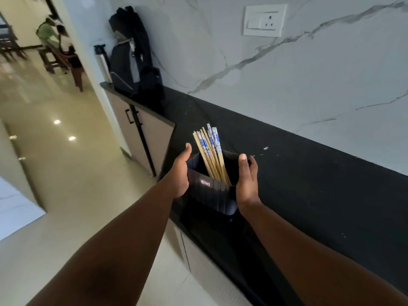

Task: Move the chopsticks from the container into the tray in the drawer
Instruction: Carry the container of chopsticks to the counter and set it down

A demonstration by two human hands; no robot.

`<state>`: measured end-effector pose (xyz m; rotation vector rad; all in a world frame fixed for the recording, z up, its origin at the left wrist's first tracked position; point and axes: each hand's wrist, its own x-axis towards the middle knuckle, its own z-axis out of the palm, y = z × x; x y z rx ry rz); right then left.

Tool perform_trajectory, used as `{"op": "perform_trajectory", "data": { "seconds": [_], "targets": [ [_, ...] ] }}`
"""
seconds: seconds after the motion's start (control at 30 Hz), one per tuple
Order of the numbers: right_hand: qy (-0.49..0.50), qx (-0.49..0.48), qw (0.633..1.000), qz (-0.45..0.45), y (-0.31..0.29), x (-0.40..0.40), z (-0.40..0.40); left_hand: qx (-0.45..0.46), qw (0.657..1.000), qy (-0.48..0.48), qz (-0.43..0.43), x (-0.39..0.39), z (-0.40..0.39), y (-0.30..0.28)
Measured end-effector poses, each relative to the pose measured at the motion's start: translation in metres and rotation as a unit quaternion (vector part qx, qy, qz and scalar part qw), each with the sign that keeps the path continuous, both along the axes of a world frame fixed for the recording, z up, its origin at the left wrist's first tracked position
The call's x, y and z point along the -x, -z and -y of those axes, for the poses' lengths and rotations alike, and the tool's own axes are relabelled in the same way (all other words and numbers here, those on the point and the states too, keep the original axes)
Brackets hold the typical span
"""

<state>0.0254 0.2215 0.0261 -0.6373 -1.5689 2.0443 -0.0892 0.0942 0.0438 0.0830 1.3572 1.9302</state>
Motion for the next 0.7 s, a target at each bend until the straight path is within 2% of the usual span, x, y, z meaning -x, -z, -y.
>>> {"op": "perform_trajectory", "data": {
  "seconds": [0.1, 0.2, 0.3, 0.43, 0.6, 0.7],
  "targets": [
    [-0.066, -0.002, 0.998, 0.000, 0.001, 0.016, 0.016, 0.021, 0.996, -0.079, -0.041, 0.004, 0.031, -0.001],
    [-0.114, -0.004, 0.994, 0.003, -0.003, 0.032, 0.044, 0.034, 0.991, -0.093, -0.086, 0.011, 0.072, -0.006],
    [-0.160, -0.020, 0.987, -0.001, -0.007, 0.049, 0.083, 0.025, 0.991, -0.106, -0.074, 0.009, 0.123, -0.010],
    [-0.251, -0.052, 0.967, 0.000, -0.006, 0.064, 0.150, 0.028, 0.983, -0.174, -0.054, -0.004, 0.201, -0.007],
    [-0.367, -0.077, 0.927, 0.003, -0.005, 0.062, 0.256, -0.002, 0.965, -0.263, -0.023, -0.044, 0.314, 0.010],
    [-0.444, -0.050, 0.895, 0.026, 0.004, 0.048, 0.329, -0.008, 0.947, -0.322, -0.005, -0.082, 0.388, 0.024]
  ]
}}
